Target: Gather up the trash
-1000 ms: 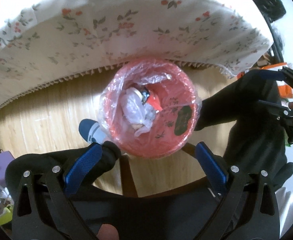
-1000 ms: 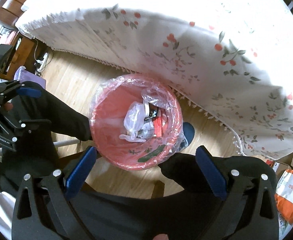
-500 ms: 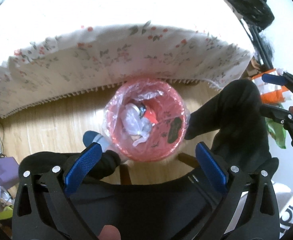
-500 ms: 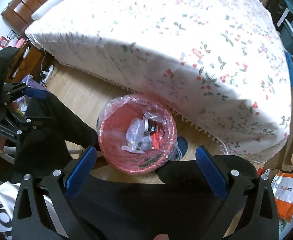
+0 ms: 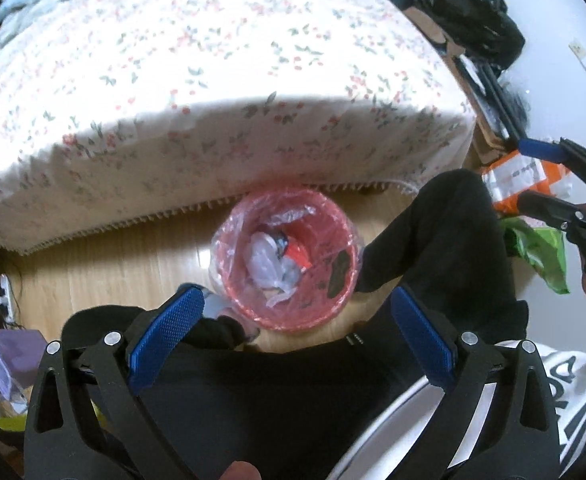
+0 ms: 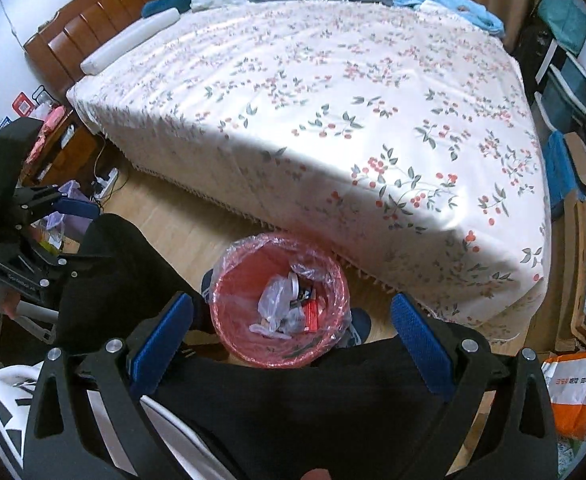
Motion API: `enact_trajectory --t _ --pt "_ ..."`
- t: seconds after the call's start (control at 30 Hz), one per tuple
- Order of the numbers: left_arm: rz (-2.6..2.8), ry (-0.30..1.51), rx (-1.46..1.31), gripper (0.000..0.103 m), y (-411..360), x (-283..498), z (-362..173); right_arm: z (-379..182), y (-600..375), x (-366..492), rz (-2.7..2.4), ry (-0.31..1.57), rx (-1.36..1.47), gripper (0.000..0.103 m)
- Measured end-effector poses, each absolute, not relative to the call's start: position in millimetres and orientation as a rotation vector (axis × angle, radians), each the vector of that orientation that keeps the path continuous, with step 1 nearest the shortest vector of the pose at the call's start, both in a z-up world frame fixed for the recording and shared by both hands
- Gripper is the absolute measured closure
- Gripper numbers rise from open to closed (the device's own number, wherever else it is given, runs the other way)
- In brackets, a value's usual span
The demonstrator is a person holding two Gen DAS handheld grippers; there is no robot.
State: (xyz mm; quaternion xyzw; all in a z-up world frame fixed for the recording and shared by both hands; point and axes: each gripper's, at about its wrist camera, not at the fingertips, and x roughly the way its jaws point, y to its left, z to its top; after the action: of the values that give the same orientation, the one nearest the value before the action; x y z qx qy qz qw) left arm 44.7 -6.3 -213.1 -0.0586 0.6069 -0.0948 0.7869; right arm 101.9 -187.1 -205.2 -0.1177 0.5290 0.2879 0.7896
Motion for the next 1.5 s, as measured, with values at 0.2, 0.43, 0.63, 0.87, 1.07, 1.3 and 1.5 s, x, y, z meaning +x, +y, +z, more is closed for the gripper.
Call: enact_trajectory --t 0.2,0.43,0.63,0.87,1.07,1.3,1.5 --pt "-0.187 1.235 -0.117 0.006 -14 30 -188 -189 -189 89 0.631 1.08 -0.247 0.005" --pt "-0.153 1.164 -0.108 0.006 -22 10 -172 -174 -193 69 0.692 1.027 -0.213 0.005" --pt "-0.099 1.121 -0.144 0.006 -21 -6 -165 -173 -198 56 0.686 0.996 -0.2 0.005" --pt "-0.09 1.09 -0.177 0.006 -27 -21 -158 -168 -205 39 0.693 0.936 -0.194 0.005" --pt "-0.091 1.084 -0.18 0.006 -35 -32 -154 -165 -204 26 0.722 0.921 -0.191 0.005" --pt "-0.11 1.049 -0.159 0.006 -41 -41 -144 -164 -194 7 0.754 0.893 -0.254 0.005" --pt "-0.122 1.067 -0.128 0.006 -46 -49 -144 -166 -195 -2 0.766 0.891 -0.242 0.005"
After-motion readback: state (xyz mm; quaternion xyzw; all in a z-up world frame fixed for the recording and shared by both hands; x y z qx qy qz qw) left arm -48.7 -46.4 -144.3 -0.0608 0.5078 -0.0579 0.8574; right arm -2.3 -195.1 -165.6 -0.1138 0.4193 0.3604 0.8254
